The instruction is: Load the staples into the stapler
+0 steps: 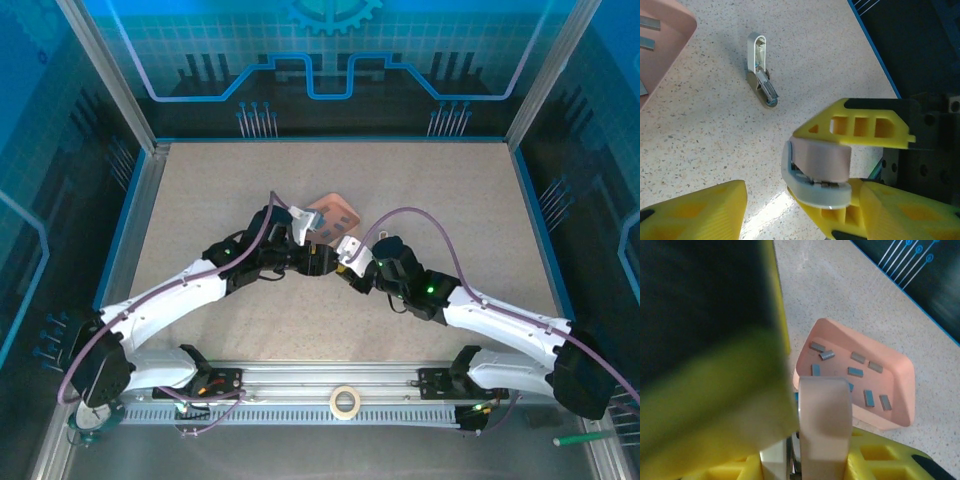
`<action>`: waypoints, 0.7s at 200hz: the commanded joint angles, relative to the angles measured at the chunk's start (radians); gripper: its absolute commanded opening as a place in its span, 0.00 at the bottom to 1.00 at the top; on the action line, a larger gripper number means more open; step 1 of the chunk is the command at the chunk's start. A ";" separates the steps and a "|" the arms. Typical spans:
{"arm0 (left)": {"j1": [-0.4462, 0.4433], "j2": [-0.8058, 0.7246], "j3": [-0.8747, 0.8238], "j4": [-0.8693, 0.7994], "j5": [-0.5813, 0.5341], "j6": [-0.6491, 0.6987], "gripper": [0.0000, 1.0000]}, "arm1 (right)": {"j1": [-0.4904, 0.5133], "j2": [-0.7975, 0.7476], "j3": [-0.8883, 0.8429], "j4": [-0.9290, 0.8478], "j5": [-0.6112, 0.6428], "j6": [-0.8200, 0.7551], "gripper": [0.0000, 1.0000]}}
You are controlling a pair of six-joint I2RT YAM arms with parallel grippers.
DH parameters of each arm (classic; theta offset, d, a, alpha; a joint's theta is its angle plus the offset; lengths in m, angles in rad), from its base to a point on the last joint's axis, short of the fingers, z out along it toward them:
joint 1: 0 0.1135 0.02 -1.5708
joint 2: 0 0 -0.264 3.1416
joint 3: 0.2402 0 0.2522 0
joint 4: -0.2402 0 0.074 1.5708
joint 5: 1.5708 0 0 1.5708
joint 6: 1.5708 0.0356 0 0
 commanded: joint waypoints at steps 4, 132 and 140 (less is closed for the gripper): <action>-0.007 0.027 0.030 0.019 0.014 0.014 0.58 | 0.024 0.003 0.040 0.052 0.010 -0.042 0.33; 0.002 0.008 -0.022 0.111 0.014 0.265 0.10 | 0.011 -0.079 -0.002 0.037 -0.049 -0.006 0.60; 0.004 -0.003 -0.039 0.139 0.037 0.319 0.06 | -0.011 -0.107 -0.007 0.008 -0.097 0.003 0.62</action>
